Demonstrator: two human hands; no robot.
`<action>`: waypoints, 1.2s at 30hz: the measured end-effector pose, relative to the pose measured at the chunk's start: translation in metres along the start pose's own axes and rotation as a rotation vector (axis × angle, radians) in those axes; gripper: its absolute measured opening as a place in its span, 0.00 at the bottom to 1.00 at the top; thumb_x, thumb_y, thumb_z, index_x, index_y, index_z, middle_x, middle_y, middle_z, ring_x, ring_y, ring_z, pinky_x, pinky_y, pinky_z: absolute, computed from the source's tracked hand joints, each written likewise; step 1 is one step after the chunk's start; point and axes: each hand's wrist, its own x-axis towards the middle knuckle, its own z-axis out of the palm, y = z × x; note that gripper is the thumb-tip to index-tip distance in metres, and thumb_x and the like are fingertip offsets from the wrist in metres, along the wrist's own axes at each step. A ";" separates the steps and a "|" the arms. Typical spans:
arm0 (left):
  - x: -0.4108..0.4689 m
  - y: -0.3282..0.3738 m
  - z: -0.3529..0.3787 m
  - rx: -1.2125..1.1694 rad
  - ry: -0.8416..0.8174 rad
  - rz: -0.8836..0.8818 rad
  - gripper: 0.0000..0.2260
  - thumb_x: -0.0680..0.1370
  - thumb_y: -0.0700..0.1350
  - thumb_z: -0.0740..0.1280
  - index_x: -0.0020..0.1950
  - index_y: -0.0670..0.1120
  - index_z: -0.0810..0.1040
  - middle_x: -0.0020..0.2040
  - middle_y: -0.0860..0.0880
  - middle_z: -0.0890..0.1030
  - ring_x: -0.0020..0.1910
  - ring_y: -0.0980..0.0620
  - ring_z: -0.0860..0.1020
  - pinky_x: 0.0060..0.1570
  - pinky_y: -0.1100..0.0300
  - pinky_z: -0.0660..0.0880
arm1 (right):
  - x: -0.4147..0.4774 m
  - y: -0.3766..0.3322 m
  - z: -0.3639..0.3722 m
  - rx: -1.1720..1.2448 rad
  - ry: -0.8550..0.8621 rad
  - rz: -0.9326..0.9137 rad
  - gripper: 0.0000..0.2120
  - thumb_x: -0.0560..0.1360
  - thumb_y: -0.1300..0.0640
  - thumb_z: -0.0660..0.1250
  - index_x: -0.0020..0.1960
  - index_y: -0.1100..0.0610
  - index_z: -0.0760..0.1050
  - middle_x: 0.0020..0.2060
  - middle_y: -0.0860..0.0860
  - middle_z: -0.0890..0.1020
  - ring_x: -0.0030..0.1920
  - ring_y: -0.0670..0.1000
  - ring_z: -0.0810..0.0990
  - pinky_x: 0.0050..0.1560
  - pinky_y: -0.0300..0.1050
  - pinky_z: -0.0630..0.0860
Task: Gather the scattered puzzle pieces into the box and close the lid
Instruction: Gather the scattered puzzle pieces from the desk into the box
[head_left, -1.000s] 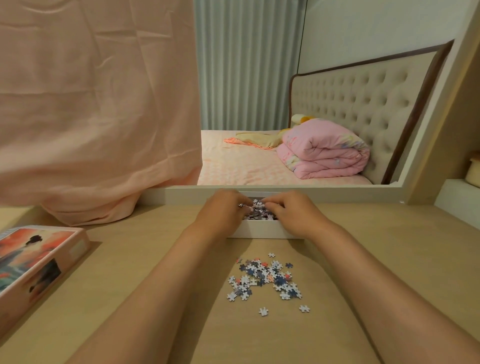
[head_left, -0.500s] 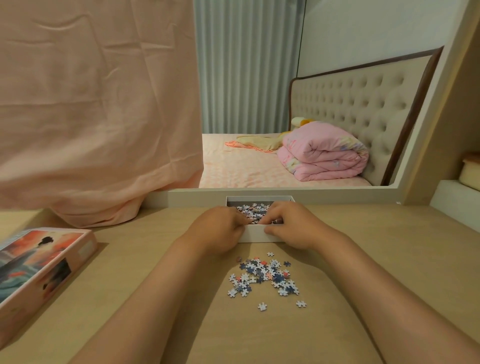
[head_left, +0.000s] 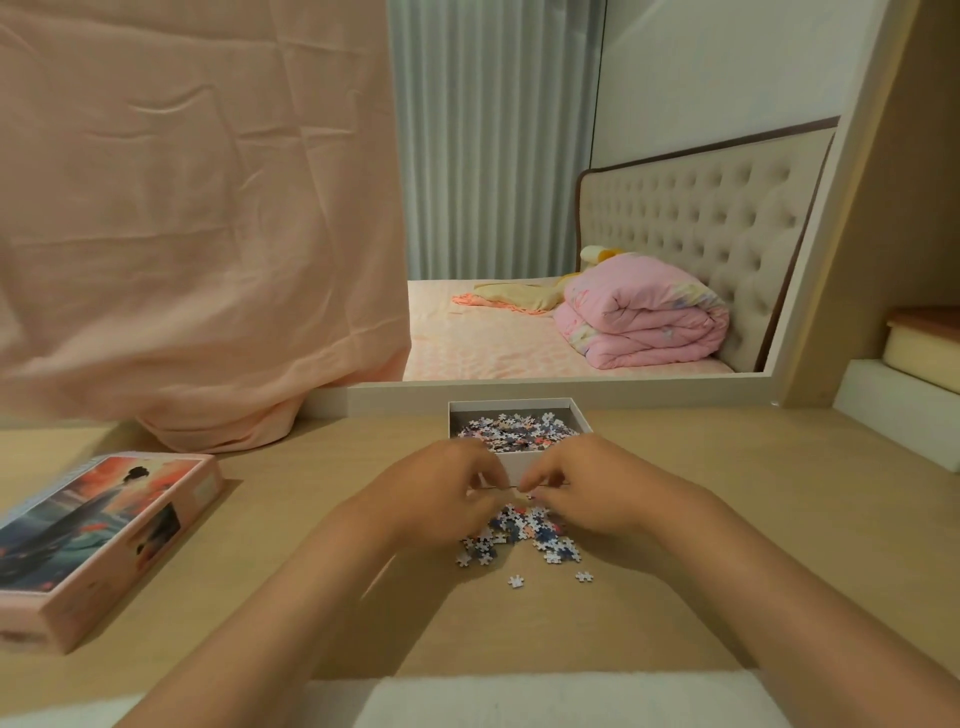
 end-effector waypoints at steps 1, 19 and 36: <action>-0.002 0.001 0.006 0.016 -0.090 -0.016 0.17 0.76 0.58 0.66 0.62 0.54 0.78 0.58 0.57 0.76 0.57 0.57 0.76 0.58 0.54 0.74 | -0.001 0.002 0.006 -0.063 -0.050 0.000 0.14 0.78 0.55 0.64 0.60 0.44 0.81 0.47 0.44 0.85 0.46 0.45 0.83 0.52 0.47 0.80; -0.003 0.004 0.015 0.135 -0.346 -0.139 0.44 0.64 0.74 0.68 0.75 0.54 0.66 0.63 0.54 0.65 0.65 0.54 0.66 0.66 0.56 0.68 | -0.009 0.015 -0.009 -0.047 -0.320 0.172 0.35 0.64 0.46 0.81 0.68 0.43 0.73 0.48 0.44 0.78 0.49 0.46 0.79 0.54 0.45 0.76; 0.004 0.009 0.017 0.084 -0.253 -0.147 0.24 0.74 0.57 0.72 0.68 0.51 0.76 0.56 0.51 0.72 0.49 0.52 0.77 0.46 0.61 0.69 | -0.003 -0.005 0.010 0.036 -0.160 0.168 0.26 0.70 0.49 0.78 0.67 0.52 0.78 0.57 0.48 0.82 0.55 0.47 0.80 0.56 0.41 0.74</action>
